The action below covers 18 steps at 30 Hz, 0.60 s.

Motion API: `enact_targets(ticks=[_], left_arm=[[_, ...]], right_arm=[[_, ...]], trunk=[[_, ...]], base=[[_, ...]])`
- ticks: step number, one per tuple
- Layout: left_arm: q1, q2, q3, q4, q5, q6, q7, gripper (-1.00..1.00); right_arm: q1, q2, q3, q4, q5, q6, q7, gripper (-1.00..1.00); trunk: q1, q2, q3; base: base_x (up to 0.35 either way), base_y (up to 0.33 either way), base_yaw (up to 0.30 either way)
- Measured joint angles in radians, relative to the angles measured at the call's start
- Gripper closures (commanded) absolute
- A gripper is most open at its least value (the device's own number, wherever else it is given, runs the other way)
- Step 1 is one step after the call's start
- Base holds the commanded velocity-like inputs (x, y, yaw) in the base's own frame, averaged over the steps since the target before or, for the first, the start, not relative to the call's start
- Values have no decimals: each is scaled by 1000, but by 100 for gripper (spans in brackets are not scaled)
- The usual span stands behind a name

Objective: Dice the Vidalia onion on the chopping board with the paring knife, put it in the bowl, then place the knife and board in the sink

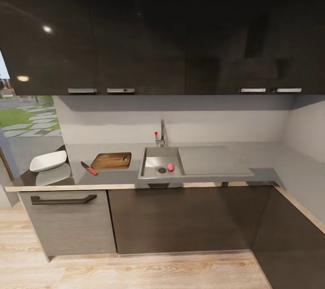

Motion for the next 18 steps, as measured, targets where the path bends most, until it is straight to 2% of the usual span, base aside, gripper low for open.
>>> enact_targets(ticks=[11, 18], left_arm=[[63, -2, -3, 62, 1, 1, -2, -100], [65, -4, -5, 95, -1, 1, -4, -100]], right_arm=[[0, 3, 2, 11, -1, 6, 0, -100], [0, 7, 2, 15, -2, 6, -3, -100]], trunk=[[0, 0, 0], [0, 0, 0]], base=[[0, 0, 0], [0, 0, 0]])
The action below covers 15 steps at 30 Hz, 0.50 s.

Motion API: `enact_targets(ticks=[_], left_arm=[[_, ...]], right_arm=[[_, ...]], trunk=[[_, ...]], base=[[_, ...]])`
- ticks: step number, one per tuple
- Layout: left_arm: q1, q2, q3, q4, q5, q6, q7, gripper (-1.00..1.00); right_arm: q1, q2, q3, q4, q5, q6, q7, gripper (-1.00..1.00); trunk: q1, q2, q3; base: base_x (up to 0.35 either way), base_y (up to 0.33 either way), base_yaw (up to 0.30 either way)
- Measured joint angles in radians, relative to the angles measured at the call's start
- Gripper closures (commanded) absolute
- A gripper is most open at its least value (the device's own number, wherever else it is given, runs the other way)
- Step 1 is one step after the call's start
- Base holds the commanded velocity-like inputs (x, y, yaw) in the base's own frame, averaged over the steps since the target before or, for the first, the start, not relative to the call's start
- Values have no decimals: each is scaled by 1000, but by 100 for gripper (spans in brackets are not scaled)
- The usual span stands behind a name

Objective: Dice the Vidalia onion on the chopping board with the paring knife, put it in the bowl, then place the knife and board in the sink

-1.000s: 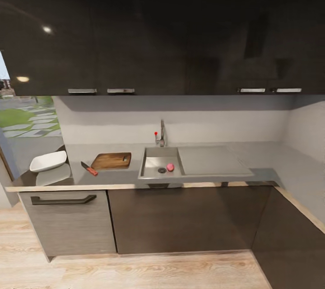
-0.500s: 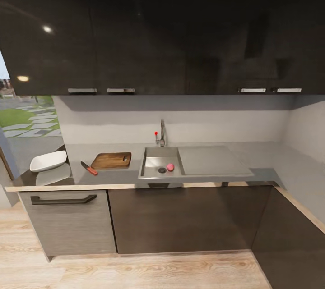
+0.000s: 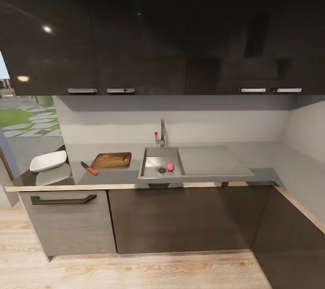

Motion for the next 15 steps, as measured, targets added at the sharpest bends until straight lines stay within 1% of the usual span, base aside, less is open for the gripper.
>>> enact_targets(ticks=[12, 15], left_arm=[[0, -13, 2, -2, -1, 1, 1, -100], [0, -13, 3, -5, -1, 1, 1, -100]], right_arm=[[0, 1, -1, 1, -1, 0, 2, -100], [0, 1, -1, 1, -1, 0, 2, -100]], trunk=[[0, 0, 0], [0, 0, 0]], base=[[0, 0, 0], [0, 0, 0]])
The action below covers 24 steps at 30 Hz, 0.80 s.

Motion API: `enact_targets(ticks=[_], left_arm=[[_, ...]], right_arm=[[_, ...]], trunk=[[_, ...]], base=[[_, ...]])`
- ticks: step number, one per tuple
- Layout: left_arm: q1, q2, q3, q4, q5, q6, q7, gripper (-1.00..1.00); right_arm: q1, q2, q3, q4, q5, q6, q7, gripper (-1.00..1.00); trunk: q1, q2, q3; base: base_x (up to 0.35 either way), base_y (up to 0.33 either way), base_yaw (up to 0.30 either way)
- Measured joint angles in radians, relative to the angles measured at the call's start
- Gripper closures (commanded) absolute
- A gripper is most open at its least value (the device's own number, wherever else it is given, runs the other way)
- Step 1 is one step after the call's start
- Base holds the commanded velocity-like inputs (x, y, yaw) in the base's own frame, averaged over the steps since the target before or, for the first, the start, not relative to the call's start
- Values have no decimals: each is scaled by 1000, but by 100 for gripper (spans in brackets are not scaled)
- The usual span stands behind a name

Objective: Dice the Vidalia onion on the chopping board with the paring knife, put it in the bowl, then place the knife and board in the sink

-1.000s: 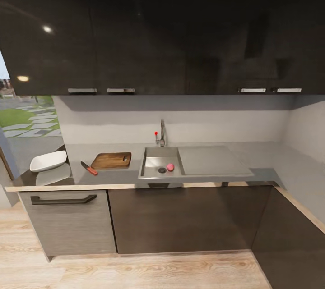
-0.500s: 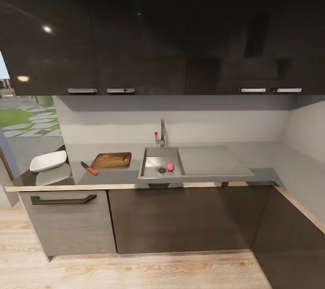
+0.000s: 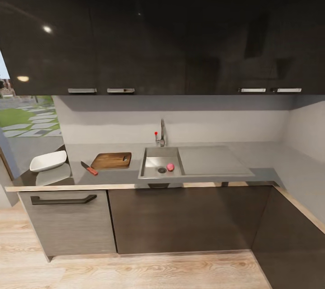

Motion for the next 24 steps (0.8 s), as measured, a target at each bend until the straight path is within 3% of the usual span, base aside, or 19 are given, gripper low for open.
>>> enact_targets(ticks=[12, 17, 18, 20, 24], left_arm=[[-1, -1, 2, -78, 1, 2, 5, -100], [-1, -3, 2, -120, 1, 4, 10, -100], [-1, -4, 3, -177, 1, 16, 11, -100], [-1, -6, 4, -237, 1, 63, 11, -100], [-1, -11, 4, -386, 2, 252, 11, -100]], right_arm=[[0, -6, -8, -2, 0, 1, -16, -100], [0, -6, -11, -4, -2, 0, -87, -100], [0, -5, -11, -3, -1, 0, -132, -100], [0, -6, -10, -3, 0, 0, -146, -100], [0, -6, -10, -3, -1, 0, -156, -100]], trunk=[[0, 0, 0], [0, 0, 0], [0, 0, 0], [0, 0, 0], [0, 0, 0]], base=[[0, 0, 0], [0, 0, 0], [0, 0, 0], [0, 0, 0], [0, 0, 0]])
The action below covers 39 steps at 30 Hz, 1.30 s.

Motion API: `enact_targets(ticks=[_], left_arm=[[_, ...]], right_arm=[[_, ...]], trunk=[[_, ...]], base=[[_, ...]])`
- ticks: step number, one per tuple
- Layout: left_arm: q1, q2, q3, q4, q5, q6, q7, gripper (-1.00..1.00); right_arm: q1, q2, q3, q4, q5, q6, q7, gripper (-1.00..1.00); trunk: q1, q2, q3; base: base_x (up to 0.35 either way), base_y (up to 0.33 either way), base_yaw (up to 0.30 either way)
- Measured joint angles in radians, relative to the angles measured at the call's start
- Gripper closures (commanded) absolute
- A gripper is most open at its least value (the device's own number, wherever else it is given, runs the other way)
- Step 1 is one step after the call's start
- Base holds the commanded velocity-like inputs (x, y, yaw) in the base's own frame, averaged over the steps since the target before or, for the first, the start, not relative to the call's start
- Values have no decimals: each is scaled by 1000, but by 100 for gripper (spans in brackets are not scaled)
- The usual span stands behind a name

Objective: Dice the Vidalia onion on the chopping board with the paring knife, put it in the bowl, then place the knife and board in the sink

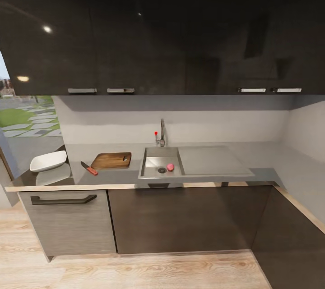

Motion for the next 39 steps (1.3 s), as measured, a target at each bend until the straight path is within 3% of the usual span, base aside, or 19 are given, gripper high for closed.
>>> enact_targets(ticks=[5, 11, 13, 16, 19, 22, 25, 27, 30, 31, 39], left_arm=[[0, -2, 0, -405, -1, 452, -3, -100], [-1, -11, -2, -647, 0, 666, -3, -100], [-2, -31, -3, -709, -1, 750, -3, -100], [-4, -64, -5, -775, -4, 790, -2, -100], [-6, -100, -21, -900, -6, 857, -1, -100], [-19, -117, -66, -989, -7, 976, -4, -100], [-66, -125, -83, -1011, -8, 1027, -3, -100], [-148, -130, -90, -1020, -7, 1076, -3, -100], [-203, -131, -91, -1021, -7, 1118, -3, -100], [-244, -132, -92, -1022, -7, 1137, -3, -100], [-512, -139, -92, -1017, 1, 1204, -4, -100]], right_arm=[[0, 0, 1, 0, 0, 1, -3, -100], [0, 0, 1, 1, 0, 1, -3, -100], [0, 0, 1, 1, 0, 1, -3, -100], [0, 0, 1, 1, 0, 2, -3, -100], [0, 0, 1, 2, 0, 2, -3, -100], [0, 0, 1, 2, 0, 2, -3, -100], [0, -1, 0, 2, 0, 4, -3, -100], [0, -1, 0, 2, 0, 17, -3, -100], [0, -2, 0, 2, 0, 21, -3, -100], [0, -2, 0, 2, 1, 22, -3, -100], [0, -2, 1, 2, 1, 23, 0, -100]], trunk=[[0, 0, 0], [0, 0, 0], [0, 0, 0], [0, 0, 0], [0, 0, 0], [0, 0, 0], [0, 0, 0], [0, 0, 0], [0, 0, 0], [0, 0, 0], [0, 0, 0]], base=[[0, 0, 0], [0, 0, 0], [0, 0, 0], [0, 0, 0], [0, 0, 0], [0, 0, 0], [0, 0, 0], [0, 0, 0], [0, 0, 0], [0, 0, 0], [0, 0, 0]])
